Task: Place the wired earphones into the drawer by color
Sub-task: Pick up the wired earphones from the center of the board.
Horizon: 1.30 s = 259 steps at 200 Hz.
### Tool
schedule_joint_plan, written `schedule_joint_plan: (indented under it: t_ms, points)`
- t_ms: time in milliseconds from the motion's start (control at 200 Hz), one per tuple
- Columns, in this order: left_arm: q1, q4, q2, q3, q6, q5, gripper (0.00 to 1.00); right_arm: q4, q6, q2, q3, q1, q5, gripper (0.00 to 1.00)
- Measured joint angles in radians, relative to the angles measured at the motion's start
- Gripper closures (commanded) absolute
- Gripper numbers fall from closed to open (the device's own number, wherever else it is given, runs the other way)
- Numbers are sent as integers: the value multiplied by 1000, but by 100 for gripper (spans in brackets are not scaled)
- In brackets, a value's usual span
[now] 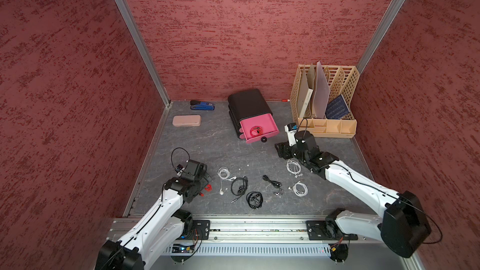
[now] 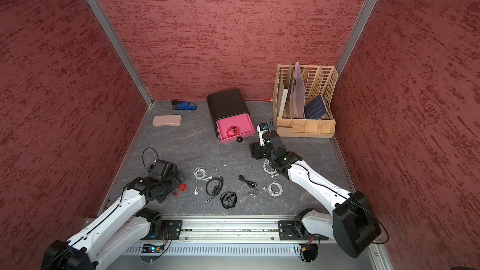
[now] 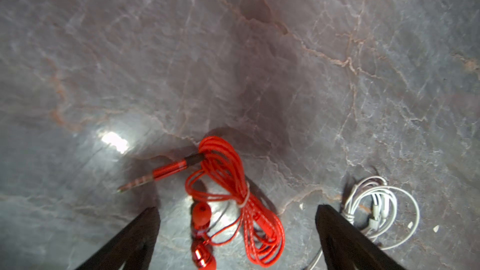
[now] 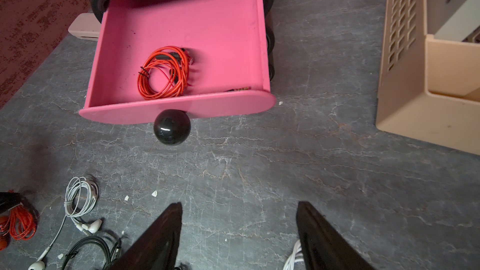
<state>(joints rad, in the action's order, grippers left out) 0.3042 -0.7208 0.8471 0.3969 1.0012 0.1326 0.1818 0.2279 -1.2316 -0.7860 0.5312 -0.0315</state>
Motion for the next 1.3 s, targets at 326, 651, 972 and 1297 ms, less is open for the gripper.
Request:
schedule_joint_plan:
  t_ms: [326, 651, 972, 1297]
  points:
    - [0, 133, 89, 0, -52, 5, 20, -6, 0, -1, 0, 0, 0, 26]
    - [0, 201, 142, 0, -114, 30, 37, -6, 0, -6, 0, 0, 0, 26]
    - [0, 223, 158, 0, -154, 57, 47, -6, 0, -7, 0, 0, 0, 26]
    - [0, 237, 232, 18, -190, 54, 63, -6, 0, -7, 0, 0, 0, 26]
